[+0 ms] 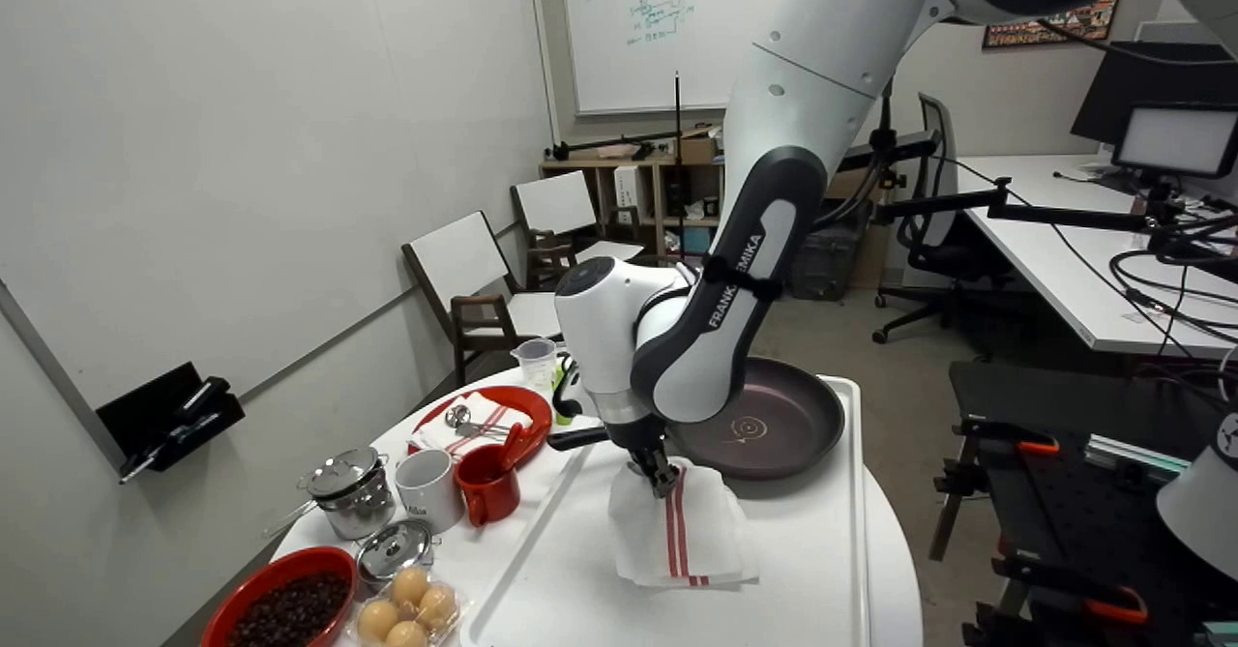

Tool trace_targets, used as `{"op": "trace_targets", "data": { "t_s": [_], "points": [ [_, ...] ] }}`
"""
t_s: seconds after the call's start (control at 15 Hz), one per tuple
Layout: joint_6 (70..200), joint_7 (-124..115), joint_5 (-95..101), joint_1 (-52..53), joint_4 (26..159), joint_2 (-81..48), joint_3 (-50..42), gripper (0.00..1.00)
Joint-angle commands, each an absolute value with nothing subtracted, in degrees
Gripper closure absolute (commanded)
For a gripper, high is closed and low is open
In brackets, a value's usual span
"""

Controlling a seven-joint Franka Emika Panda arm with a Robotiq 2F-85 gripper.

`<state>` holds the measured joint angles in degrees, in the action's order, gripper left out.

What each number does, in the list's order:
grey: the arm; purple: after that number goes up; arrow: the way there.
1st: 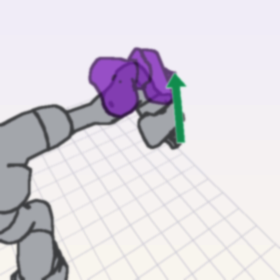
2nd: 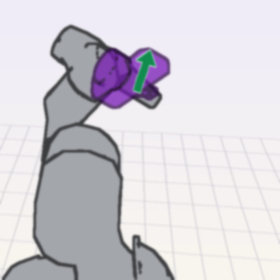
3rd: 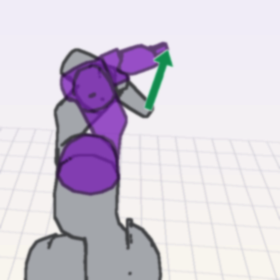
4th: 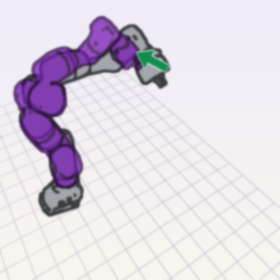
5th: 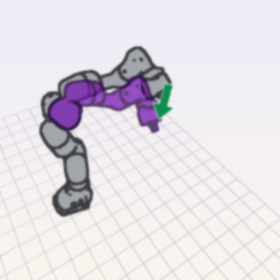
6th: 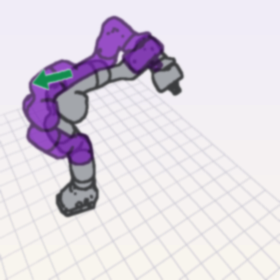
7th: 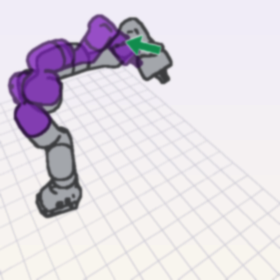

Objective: Use the tea towel to wipe the inside of the pan

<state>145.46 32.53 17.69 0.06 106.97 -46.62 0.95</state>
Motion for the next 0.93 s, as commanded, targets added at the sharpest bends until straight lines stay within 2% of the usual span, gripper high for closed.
{"op": "trace_targets", "data": {
  "t_s": [0.0, 0.87],
  "points": [
    [146.42, 27.84, 18.89, -0.2, 113.34, -40.0, -0.03, 0.93],
    [144.35, 26.15, 9.92, -12.65, 115.07, -33.69, -0.11, 0.93]
  ]
}}
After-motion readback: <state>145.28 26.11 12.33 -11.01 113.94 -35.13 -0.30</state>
